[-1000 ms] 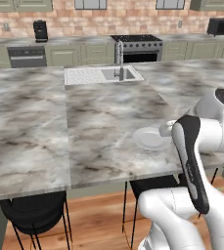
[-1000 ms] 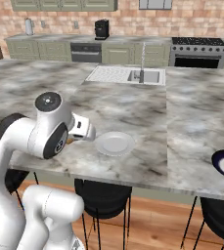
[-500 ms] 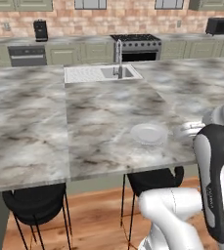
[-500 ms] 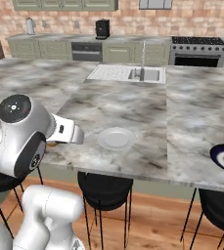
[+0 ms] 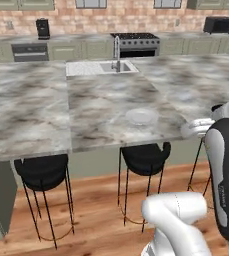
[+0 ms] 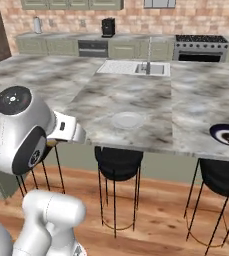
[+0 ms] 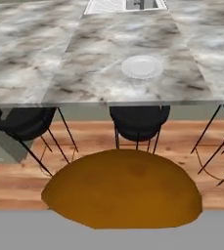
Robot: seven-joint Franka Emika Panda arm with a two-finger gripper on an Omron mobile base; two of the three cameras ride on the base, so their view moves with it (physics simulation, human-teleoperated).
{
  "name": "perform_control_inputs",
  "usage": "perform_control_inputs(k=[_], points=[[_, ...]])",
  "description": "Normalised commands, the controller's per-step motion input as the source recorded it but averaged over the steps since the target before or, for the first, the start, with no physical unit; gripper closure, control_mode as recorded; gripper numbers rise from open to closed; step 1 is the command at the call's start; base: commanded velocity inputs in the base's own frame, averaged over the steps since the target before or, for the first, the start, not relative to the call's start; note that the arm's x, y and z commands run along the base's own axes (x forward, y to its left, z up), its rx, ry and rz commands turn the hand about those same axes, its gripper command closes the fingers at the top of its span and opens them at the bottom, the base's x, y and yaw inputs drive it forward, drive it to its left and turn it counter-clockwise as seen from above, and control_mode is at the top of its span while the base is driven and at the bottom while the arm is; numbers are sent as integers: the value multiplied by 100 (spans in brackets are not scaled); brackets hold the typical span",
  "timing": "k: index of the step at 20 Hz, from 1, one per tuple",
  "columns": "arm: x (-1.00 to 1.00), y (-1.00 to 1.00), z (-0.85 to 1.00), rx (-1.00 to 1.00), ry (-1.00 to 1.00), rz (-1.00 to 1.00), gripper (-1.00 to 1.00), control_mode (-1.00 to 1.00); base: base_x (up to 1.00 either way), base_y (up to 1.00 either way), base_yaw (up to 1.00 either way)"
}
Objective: Transport the fish and mushroom to the fridge. Place the fish on the rack containing meat and place the mushroom on the rack containing the vegetable, ensuring meats and vegetables are on different racks.
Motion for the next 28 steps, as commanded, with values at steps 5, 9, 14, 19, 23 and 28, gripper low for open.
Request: perform_control_inputs(k=[5, 9, 14, 19, 23, 28], points=[[0, 0, 0, 0, 0, 0, 100, 100, -13, 80, -58], [0, 0, 0, 0, 0, 0, 100, 100, 6, 24, -97], [0, 0, 0, 0, 0, 0, 100, 100, 4, 38, -92], [0, 0, 0, 0, 0, 0, 100, 100, 14, 62, -79], [0, 0, 0, 0, 0, 0, 100, 100, 97, 8, -58], [0, 0, 0, 0, 0, 0, 100, 100, 100, -52, -24]])
